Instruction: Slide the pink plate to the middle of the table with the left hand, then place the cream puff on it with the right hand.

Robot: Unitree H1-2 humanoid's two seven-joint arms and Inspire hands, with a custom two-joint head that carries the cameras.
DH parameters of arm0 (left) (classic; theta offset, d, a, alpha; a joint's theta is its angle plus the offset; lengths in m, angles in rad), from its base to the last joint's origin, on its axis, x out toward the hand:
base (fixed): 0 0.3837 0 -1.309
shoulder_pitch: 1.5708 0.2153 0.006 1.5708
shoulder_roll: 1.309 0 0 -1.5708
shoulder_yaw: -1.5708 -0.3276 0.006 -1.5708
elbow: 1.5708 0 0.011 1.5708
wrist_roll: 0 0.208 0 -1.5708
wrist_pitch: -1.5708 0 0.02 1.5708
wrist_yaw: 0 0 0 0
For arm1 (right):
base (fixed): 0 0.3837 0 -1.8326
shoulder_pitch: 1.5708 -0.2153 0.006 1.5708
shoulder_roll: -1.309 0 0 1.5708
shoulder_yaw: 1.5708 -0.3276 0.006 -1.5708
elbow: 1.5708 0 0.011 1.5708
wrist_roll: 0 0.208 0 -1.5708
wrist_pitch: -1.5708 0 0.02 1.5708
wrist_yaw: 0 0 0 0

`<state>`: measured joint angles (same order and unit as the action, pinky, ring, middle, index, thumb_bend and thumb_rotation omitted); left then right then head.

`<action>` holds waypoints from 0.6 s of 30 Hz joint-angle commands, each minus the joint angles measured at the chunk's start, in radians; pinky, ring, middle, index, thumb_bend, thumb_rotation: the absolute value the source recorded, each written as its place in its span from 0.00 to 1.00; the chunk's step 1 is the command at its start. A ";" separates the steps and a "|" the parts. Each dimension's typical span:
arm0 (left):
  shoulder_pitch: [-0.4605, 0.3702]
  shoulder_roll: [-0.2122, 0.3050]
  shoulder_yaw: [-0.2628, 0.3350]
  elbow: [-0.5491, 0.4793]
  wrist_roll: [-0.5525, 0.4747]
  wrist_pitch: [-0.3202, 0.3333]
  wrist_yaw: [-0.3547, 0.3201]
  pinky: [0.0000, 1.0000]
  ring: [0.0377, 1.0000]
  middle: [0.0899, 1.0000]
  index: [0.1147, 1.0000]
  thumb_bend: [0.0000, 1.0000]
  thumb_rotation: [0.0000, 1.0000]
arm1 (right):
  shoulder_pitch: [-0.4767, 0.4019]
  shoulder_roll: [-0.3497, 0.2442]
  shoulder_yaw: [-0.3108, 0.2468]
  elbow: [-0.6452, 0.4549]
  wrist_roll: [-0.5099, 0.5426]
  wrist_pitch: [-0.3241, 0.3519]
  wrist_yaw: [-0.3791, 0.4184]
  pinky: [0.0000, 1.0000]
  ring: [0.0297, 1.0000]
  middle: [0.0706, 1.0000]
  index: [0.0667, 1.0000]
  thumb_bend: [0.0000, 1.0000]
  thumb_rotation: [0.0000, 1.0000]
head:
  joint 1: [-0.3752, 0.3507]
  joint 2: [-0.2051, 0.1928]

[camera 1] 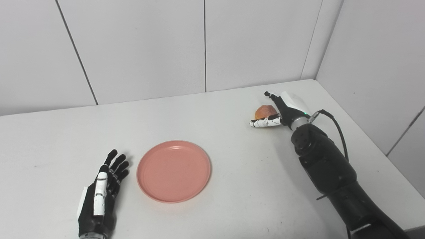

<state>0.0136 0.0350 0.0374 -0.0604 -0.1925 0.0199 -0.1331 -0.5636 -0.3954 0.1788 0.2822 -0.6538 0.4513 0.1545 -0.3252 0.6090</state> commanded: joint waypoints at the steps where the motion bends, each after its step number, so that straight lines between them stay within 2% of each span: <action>1: 0.050 0.008 0.002 0.028 -0.010 0.004 -0.009 0.92 0.89 0.89 0.88 0.43 1.00 | -0.071 -0.022 0.000 0.012 -0.008 -0.023 -0.034 0.75 0.86 0.90 0.88 0.86 0.44 | 0.001 0.001; 18: 0.060 0.004 0.003 -0.005 -0.024 0.035 -0.003 0.92 0.89 0.89 0.88 0.44 1.00 | -0.112 -0.028 0.024 0.140 0.022 -0.047 -0.056 0.80 0.89 0.91 0.89 0.86 0.48 | 0.011 0.015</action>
<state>0.0347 0.0354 0.0386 -0.0886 -0.2110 0.0367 -0.1338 -0.6127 -0.3972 0.2079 0.4312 -0.6358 0.4373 0.1181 -0.3160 0.6243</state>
